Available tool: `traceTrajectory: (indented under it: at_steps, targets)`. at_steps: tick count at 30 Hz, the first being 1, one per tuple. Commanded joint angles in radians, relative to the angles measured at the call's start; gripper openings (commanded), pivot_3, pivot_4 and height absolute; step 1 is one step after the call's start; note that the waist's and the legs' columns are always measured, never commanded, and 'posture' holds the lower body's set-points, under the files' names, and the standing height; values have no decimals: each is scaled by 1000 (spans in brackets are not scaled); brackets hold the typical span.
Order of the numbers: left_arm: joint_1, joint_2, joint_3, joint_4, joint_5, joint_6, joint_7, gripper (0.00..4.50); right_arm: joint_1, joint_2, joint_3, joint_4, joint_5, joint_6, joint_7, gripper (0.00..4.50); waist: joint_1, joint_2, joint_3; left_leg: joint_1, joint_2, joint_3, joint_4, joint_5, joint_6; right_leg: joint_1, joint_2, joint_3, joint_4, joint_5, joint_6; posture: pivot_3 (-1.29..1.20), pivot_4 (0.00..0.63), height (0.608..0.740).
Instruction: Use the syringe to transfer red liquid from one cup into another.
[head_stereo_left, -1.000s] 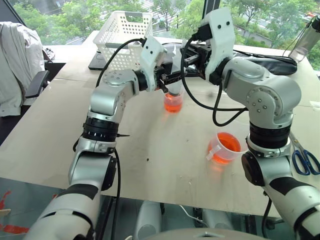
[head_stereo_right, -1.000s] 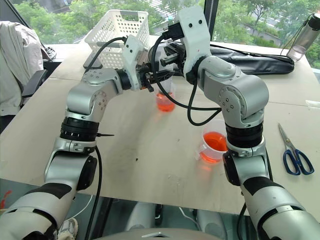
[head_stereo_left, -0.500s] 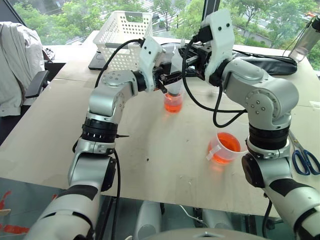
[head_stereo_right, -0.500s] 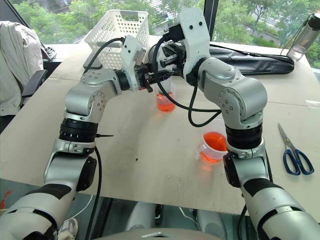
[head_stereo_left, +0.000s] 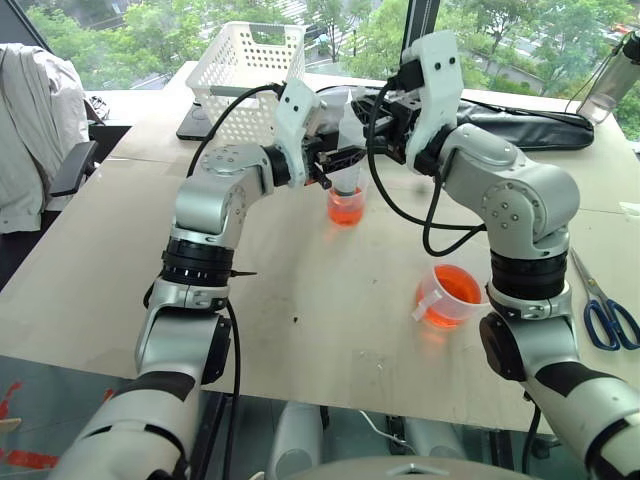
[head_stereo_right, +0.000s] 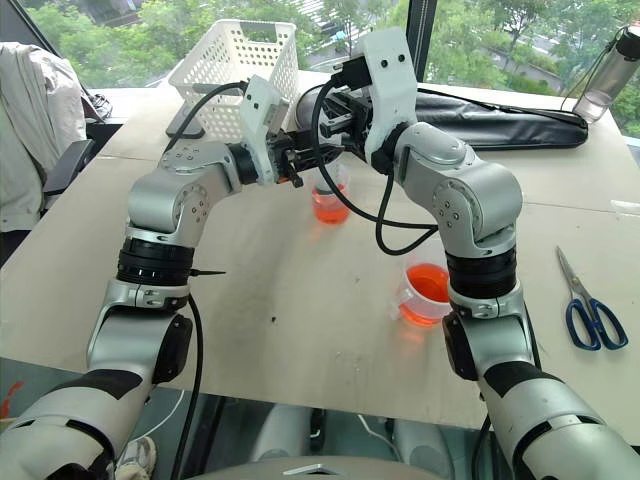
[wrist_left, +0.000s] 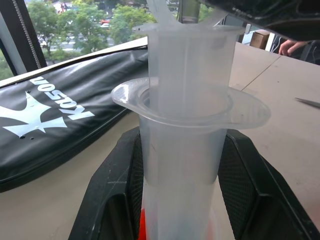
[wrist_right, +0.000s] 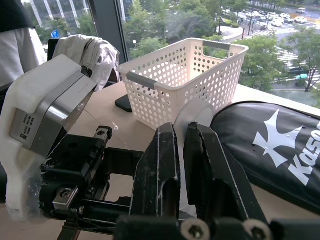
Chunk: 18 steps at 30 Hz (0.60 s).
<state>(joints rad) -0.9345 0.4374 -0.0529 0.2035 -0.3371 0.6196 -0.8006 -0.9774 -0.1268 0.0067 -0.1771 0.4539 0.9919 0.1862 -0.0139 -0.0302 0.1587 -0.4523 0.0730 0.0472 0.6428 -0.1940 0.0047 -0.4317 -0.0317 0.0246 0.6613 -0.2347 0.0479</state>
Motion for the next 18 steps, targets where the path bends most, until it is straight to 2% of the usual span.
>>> traceTrajectory:
  at_steps: [1, 18]
  targets:
    - [-36, 6, 50, -64, -26, -19, 7, 1552, 25, 5, 24, 7, -13, 12, 3, 69, 0, 0, 0, 0, 0, 0, 0, 0, 0, 0, 0, 0, 0, 0, 0, 0, 150, 724]
    - [-100, -8, 87, -33, -38, -47, 25, 1552, 99, 35, 92, 36, -48, -15, 38, 69, 0, 0, 0, 0, 0, 0, 0, 0, 0, 0, 0, 0, 0, 0, 0, 0, 150, 724]
